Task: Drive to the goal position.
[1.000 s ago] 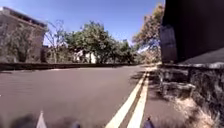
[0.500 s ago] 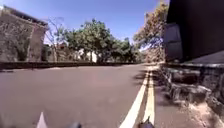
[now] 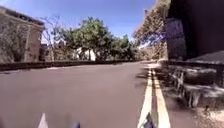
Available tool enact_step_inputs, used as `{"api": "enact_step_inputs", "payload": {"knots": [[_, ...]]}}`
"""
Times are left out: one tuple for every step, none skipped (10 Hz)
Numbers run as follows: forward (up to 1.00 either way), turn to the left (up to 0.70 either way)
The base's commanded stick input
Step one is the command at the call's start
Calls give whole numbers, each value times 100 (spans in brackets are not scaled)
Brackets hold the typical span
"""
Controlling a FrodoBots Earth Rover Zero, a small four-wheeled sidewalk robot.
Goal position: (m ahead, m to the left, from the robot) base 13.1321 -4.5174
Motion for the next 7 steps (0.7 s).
{"api": "enact_step_inputs", "payload": {"knots": [[85,-34],[85,-10],[85,0],[85,0],[85,0],[85,-34],[85,-34]]}}
